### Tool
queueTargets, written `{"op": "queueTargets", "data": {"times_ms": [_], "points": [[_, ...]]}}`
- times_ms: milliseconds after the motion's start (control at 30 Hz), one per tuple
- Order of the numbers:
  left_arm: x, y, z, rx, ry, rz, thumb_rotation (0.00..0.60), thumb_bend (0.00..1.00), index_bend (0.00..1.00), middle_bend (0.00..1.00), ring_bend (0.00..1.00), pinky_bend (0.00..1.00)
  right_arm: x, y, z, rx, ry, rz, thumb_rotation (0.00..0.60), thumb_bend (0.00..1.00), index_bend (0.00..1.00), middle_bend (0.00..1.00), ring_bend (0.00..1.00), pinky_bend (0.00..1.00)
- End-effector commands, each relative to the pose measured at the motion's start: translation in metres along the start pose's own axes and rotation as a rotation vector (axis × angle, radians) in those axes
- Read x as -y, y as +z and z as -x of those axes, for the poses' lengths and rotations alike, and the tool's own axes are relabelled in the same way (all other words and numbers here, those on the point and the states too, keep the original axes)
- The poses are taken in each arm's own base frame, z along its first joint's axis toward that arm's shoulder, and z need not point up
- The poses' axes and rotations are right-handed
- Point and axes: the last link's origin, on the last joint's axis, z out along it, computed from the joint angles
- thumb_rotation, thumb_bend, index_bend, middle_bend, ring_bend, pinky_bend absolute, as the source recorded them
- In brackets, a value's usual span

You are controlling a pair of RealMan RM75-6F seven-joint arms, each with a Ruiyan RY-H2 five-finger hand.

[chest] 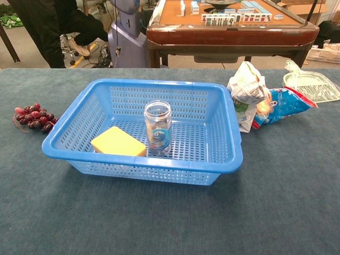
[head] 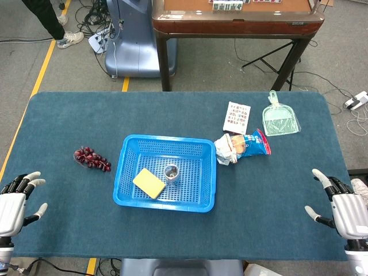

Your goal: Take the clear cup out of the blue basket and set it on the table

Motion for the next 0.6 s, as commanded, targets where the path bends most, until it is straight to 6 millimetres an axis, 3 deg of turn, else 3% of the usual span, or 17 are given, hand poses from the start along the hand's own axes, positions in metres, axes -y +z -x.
{"op": "queueTargets", "data": {"times_ms": [33, 400, 600], "points": [[0.000, -0.001, -0.002, -0.006, 0.001, 0.005, 0.600, 0.27, 0.38, 0.21, 0.17, 0.24, 0.009, 0.007, -0.001, 0.016, 0.007, -0.046, 0.600, 0.15, 0.14, 0.28, 0.22, 0.35], [0.003, -0.004, -0.007, -0.017, 0.008, 0.006, 0.600, 0.27, 0.38, 0.21, 0.17, 0.24, 0.064, 0.062, -0.013, 0.111, 0.009, -0.320, 0.600, 0.15, 0.14, 0.28, 0.22, 0.35], [0.004, -0.007, -0.010, -0.027, 0.014, 0.006, 0.600, 0.27, 0.38, 0.21, 0.17, 0.24, 0.127, 0.111, -0.009, 0.206, 0.009, -0.521, 0.600, 0.15, 0.14, 0.26, 0.23, 0.35]]}}
